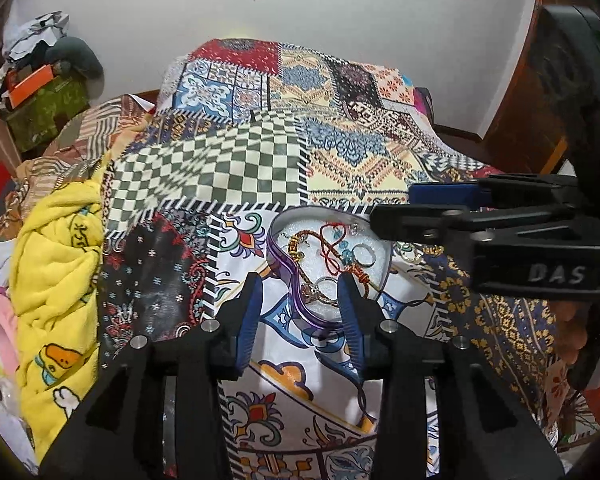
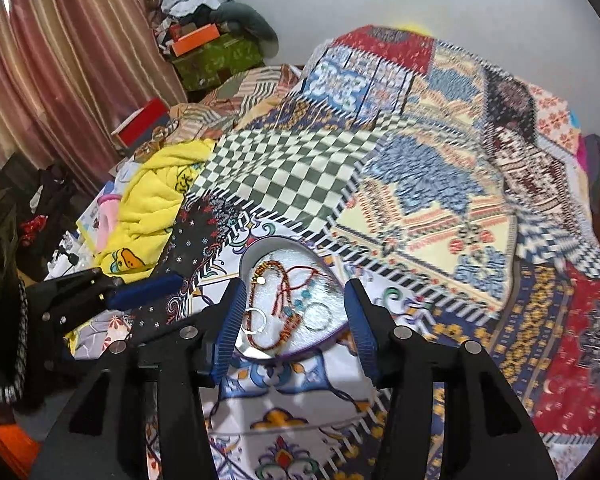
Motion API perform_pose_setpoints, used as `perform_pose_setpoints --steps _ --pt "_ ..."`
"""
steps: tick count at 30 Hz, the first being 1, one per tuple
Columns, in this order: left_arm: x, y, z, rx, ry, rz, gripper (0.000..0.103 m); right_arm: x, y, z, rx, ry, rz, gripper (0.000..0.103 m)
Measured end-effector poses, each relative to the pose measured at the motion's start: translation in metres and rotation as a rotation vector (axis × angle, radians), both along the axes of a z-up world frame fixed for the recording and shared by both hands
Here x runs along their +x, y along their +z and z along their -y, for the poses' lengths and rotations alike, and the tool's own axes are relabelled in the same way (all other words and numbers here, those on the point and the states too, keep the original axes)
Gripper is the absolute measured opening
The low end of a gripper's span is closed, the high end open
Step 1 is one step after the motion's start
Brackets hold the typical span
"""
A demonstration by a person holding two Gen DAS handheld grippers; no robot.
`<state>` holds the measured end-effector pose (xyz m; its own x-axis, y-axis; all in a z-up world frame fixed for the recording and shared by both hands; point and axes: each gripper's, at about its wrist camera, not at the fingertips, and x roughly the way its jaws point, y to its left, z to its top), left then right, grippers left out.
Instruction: Organize jewelry
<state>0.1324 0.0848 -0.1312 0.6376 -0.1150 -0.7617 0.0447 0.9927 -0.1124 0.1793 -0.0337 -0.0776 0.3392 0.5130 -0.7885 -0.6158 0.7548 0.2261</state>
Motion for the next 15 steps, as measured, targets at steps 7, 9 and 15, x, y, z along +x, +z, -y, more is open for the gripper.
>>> perform_pose_setpoints --steps 7,9,15 --pt "-0.011 0.022 0.012 0.013 0.004 0.035 0.046 -0.009 0.022 0.038 -0.021 -0.060 0.093 0.048" --pt "-0.013 0.025 0.020 0.012 -0.005 0.037 0.046 -0.012 0.025 0.049 -0.031 -0.075 0.113 0.048" --pt "-0.016 0.019 0.042 -0.008 -0.036 0.017 0.046 -0.020 0.023 0.080 -0.064 -0.112 0.134 0.048"
